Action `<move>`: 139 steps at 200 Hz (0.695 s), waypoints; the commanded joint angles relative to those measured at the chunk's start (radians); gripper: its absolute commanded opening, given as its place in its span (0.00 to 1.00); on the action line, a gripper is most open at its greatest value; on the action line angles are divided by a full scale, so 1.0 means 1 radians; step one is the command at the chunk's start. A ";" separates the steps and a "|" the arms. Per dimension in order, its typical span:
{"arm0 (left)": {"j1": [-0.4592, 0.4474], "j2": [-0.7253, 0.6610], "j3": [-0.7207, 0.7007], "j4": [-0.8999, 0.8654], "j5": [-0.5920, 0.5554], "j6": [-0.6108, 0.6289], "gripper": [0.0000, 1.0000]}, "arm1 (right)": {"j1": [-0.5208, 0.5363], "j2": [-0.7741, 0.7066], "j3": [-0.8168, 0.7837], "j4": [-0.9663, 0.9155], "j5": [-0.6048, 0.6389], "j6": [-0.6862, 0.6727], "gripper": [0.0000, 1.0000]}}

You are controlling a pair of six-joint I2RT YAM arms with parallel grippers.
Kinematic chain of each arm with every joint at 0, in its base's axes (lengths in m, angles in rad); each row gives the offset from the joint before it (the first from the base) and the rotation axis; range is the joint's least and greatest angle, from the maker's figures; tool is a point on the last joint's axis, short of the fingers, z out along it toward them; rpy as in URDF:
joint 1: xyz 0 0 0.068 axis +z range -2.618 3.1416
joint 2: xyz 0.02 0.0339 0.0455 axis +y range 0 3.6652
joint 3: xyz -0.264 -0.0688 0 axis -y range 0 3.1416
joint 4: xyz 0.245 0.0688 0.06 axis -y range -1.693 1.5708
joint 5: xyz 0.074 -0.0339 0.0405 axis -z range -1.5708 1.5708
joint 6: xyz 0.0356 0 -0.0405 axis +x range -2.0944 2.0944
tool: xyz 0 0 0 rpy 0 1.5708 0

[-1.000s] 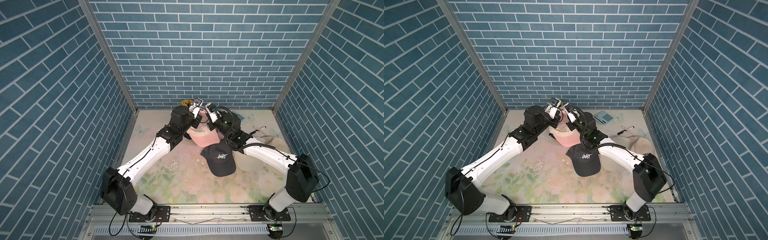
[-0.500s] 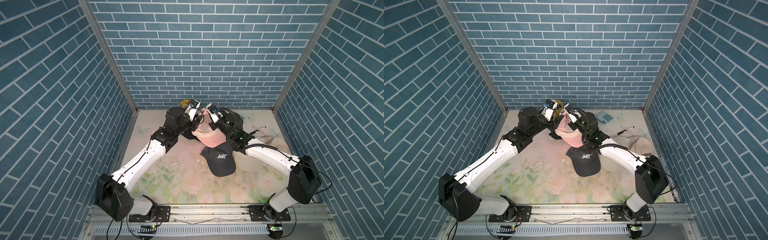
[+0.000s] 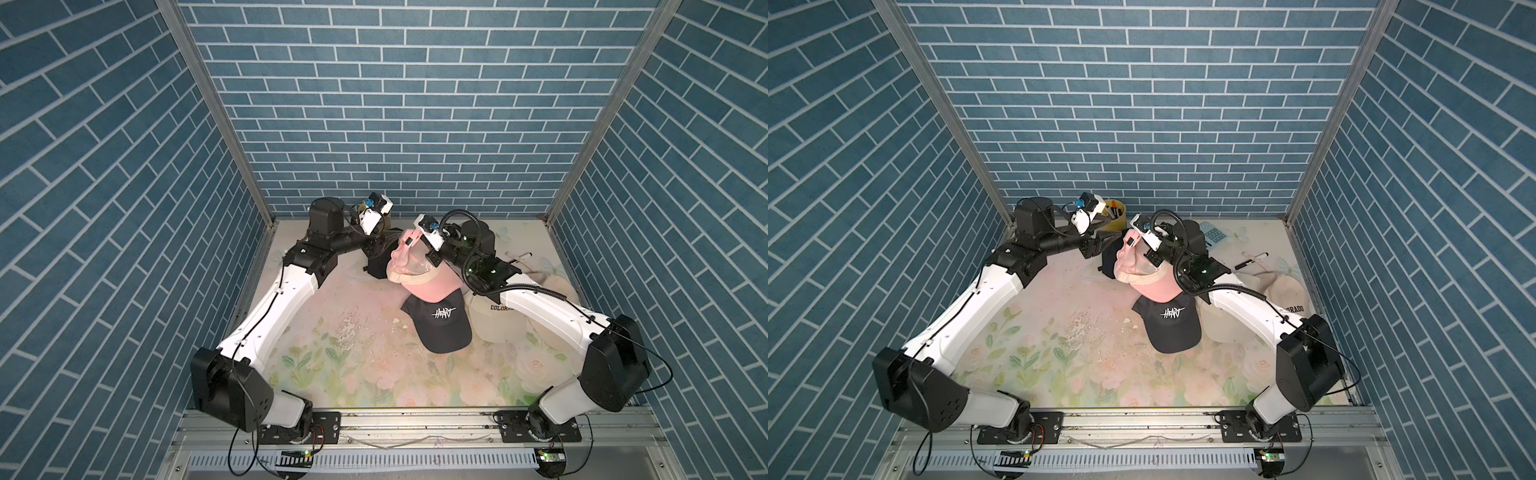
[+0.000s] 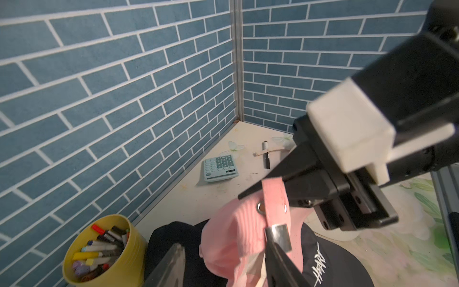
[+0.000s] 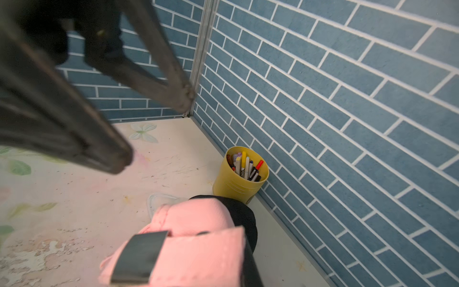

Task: Open the adjustable buckle of the baseball cap
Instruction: Pick up the baseball cap from the center of the board, then open the adjustable buckle on the baseball cap.

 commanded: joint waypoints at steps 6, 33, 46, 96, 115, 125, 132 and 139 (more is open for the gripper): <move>0.000 0.039 0.036 -0.037 0.191 0.030 0.57 | -0.001 -0.019 0.048 -0.067 -0.119 -0.070 0.00; -0.007 0.075 0.062 -0.039 0.284 0.029 0.59 | 0.000 -0.009 0.060 -0.083 -0.129 -0.072 0.00; -0.008 0.092 0.072 -0.048 0.313 0.027 0.60 | 0.000 -0.013 0.059 -0.082 -0.133 -0.079 0.00; -0.009 0.129 0.075 -0.024 0.385 0.002 0.62 | -0.002 -0.005 0.074 -0.106 -0.154 -0.113 0.00; -0.010 0.132 0.072 -0.012 0.415 -0.012 0.57 | -0.001 -0.002 0.071 -0.096 -0.147 -0.113 0.00; -0.010 0.132 0.069 -0.010 0.429 -0.013 0.53 | -0.001 0.001 0.074 -0.093 -0.145 -0.114 0.00; -0.010 0.132 0.065 -0.007 0.432 -0.015 0.49 | 0.000 0.002 0.074 -0.095 -0.145 -0.115 0.00; -0.010 0.131 0.063 -0.003 0.438 -0.017 0.45 | -0.001 0.005 0.077 -0.096 -0.141 -0.115 0.00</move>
